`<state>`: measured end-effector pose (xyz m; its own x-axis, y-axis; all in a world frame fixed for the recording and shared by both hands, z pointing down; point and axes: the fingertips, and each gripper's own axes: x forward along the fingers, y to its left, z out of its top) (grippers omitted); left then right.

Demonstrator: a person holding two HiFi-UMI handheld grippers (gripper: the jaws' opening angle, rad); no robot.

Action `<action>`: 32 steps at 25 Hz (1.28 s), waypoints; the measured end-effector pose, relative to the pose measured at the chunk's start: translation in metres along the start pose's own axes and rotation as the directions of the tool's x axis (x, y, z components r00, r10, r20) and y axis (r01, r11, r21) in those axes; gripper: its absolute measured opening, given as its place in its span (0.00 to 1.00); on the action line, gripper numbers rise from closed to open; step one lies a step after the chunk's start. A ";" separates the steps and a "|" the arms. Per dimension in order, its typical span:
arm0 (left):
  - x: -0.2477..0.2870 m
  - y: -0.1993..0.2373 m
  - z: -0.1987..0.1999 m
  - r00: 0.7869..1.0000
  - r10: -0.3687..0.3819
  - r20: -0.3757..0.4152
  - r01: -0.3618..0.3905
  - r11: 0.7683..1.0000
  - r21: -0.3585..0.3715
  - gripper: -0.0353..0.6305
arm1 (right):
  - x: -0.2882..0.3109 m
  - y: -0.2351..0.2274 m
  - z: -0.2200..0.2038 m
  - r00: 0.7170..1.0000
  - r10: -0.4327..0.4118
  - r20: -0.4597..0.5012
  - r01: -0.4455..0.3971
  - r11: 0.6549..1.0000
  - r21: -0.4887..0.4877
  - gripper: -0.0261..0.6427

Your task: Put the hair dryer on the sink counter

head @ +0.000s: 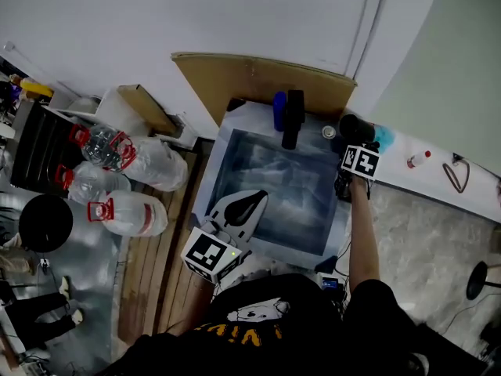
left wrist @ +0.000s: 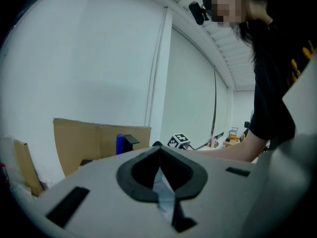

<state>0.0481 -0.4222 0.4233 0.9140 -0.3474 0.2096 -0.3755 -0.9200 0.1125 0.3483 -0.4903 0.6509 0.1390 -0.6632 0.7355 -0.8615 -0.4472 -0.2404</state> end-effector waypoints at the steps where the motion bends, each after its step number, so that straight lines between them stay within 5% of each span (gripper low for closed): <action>1: 0.002 0.000 0.000 1.000 -0.001 -0.004 0.001 1.000 0.001 0.07 | 0.004 -0.003 0.002 1.000 -0.017 -0.003 0.017 1.000 0.016 0.28; 17: 0.001 0.006 -0.008 0.995 0.091 -0.029 -0.091 0.996 -0.002 0.07 | 0.045 -0.003 0.024 0.987 -0.163 0.010 0.155 0.954 0.257 0.30; 24: 0.003 0.000 -0.008 0.993 0.109 -0.036 -0.108 0.994 0.006 0.07 | 0.047 0.013 0.025 0.997 -0.056 0.062 0.040 0.972 0.230 0.42; 32: 0.008 -0.006 -0.001 0.993 0.109 -0.042 -0.107 0.993 0.039 0.07 | 0.041 0.017 0.024 0.997 -0.012 0.075 -0.012 0.950 0.313 0.48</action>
<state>0.0575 -0.4197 0.4250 0.8605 -0.4374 0.2611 -0.4650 -0.8838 0.0516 0.3511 -0.5390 0.6618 0.1852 -0.7008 0.6889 -0.6668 -0.6046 -0.4358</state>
